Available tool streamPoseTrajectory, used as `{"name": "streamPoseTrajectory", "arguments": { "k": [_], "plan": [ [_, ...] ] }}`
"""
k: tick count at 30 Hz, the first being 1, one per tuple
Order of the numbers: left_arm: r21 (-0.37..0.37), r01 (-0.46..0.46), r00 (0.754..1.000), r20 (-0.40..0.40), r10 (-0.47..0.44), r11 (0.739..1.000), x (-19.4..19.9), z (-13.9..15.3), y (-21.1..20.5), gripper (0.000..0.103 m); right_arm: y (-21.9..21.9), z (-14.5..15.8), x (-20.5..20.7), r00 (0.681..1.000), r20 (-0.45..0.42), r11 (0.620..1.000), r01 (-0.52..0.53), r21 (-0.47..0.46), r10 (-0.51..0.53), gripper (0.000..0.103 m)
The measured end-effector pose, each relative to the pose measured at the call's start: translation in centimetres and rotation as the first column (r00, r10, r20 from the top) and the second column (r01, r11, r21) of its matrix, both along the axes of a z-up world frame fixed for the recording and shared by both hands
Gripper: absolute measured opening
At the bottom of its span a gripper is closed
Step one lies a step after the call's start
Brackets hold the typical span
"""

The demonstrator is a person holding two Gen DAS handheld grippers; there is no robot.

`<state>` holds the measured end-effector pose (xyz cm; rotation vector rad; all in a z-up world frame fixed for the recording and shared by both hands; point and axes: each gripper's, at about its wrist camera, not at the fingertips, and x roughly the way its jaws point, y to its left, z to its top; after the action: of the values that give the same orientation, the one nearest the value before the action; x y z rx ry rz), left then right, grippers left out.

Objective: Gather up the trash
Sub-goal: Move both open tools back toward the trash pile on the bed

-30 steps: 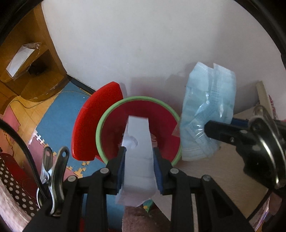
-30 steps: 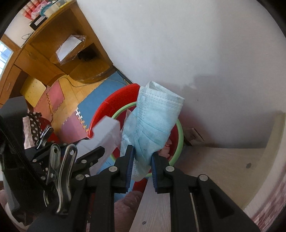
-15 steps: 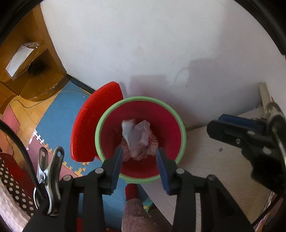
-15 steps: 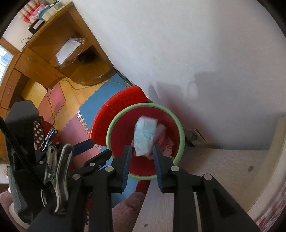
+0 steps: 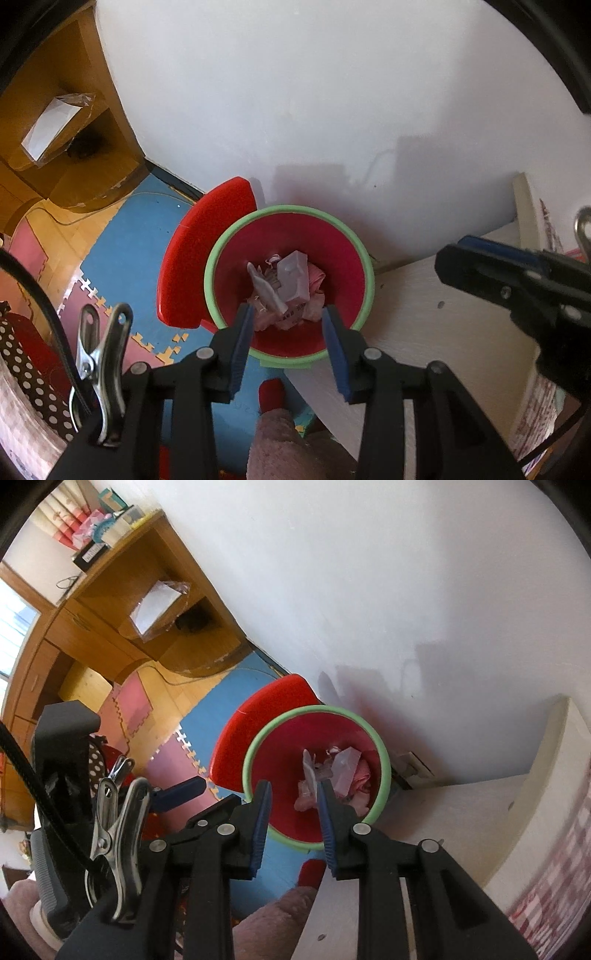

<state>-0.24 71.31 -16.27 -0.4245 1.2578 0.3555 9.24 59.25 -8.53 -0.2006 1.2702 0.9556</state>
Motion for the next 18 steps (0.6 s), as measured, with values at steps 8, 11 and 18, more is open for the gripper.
{"name": "streamPoseTrajectory", "arguments": {
  "k": [8, 11, 18],
  "plan": [
    [0.06, -0.003, 1.0, 0.013, 0.003, 0.998, -1.4, 2.9, -0.8, 0.04, -1.9, 2.5, -1.6, 1.0, 0.006, 0.997, 0.026, 0.07, -0.026, 0.026],
    [0.076, -0.003, 1.0, 0.012, 0.002, 0.997, -2.0, 4.0, -1.5, 0.04, -2.8, 3.5, -2.3, 0.999, 0.009, 0.994, 0.038, 0.098, -0.039, 0.026],
    [0.127, 0.019, 1.0, 0.0, -0.019, 0.992, -2.9, 6.8, -3.9, 0.04, -5.9, 5.8, -3.8, 0.997, 0.015, 0.984, 0.073, 0.163, -0.076, 0.026]
  ]
}}
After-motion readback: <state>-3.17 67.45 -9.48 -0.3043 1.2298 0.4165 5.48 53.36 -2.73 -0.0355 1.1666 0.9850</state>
